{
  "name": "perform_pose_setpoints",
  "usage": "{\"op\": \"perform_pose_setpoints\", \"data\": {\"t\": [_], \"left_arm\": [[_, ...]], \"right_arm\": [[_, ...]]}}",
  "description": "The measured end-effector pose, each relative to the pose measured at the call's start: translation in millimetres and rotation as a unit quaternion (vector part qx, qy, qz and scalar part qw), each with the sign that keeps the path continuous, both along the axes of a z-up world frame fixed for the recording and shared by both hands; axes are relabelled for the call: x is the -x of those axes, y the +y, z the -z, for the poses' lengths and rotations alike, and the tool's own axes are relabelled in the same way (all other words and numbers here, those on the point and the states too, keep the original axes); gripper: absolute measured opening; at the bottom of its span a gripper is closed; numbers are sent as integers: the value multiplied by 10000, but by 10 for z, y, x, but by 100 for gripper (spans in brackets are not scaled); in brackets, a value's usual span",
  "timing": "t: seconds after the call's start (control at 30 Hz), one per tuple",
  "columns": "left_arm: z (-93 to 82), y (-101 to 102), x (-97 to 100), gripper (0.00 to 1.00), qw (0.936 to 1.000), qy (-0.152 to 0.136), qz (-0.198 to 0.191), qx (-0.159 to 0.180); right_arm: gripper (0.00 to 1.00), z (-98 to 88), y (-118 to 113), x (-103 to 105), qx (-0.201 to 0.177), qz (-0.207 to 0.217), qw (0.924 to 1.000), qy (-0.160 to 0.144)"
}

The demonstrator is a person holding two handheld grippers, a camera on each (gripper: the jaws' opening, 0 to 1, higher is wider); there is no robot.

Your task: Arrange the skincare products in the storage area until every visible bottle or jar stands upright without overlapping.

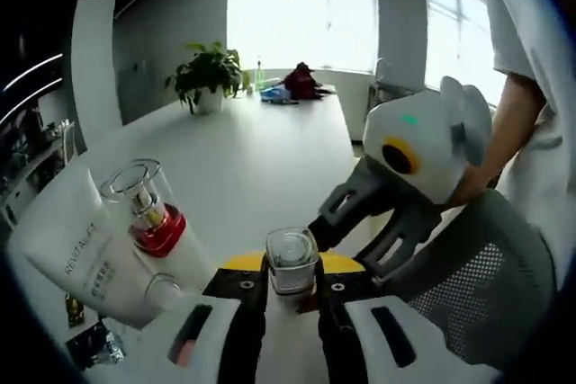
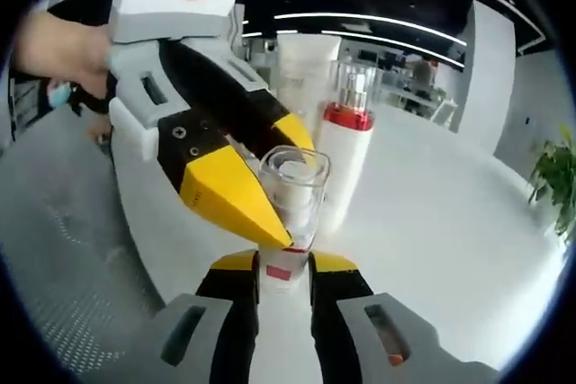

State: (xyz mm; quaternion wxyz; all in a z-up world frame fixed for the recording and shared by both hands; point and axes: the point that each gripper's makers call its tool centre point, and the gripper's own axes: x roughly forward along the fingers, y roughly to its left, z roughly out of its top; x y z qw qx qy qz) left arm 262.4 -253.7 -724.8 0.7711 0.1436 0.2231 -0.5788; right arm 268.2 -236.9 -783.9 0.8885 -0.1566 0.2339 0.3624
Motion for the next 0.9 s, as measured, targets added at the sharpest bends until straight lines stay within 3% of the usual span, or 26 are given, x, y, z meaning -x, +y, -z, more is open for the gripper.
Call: {"op": "perform_pose_setpoints", "data": {"t": [0.23,0.4,0.67,0.8,0.9], "left_arm": [[-50,40,-29,17,9995,173,-139,230],[-72,93,-67,18,9995,134,-183,223],[-319,217,3,17,9993,-83,-271,261],[-210,388,104,14,9992,-64,-385,-73],[25,482,206,12,9978,156,-557,-338]], "right_arm": [[19,15,4,-16,28,-17,10000,44],[19,18,-3,-32,46,-10,9999,94],[24,16,-21,-14,42,-51,9998,190],[27,-5,-57,73,197,-420,9985,288],[24,17,-97,126,499,-818,9949,304]]}}
